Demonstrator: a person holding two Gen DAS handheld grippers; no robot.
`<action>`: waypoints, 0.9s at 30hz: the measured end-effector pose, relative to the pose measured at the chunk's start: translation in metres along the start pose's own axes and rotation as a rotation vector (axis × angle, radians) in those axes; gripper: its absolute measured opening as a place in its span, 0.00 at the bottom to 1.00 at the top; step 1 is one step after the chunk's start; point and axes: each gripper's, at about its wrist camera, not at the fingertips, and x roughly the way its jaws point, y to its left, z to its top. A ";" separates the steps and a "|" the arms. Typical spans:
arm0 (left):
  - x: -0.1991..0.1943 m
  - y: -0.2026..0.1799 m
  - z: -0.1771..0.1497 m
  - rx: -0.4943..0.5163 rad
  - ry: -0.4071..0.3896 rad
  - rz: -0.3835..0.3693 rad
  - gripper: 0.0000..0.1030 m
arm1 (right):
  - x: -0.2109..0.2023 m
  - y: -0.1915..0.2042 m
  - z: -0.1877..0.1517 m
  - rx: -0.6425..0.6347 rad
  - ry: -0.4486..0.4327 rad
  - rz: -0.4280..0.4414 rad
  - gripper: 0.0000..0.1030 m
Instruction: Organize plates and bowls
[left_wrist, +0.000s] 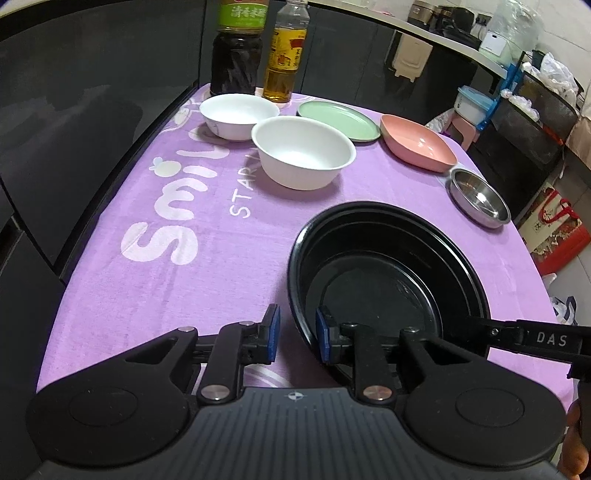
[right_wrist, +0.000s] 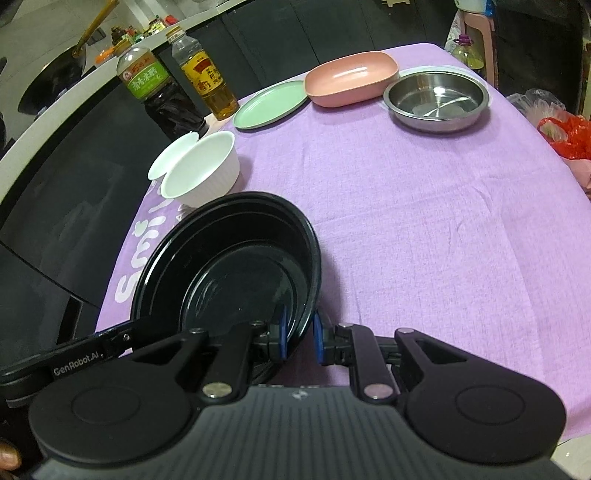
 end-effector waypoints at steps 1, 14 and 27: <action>-0.001 0.001 0.000 -0.002 -0.005 0.003 0.20 | -0.001 -0.001 0.000 -0.001 -0.001 -0.004 0.22; -0.012 0.006 0.008 0.010 -0.084 0.003 0.26 | -0.020 -0.006 0.010 0.013 -0.068 0.003 0.39; 0.003 0.020 0.046 -0.061 -0.144 0.080 0.28 | -0.004 -0.012 0.046 -0.001 -0.081 -0.001 0.39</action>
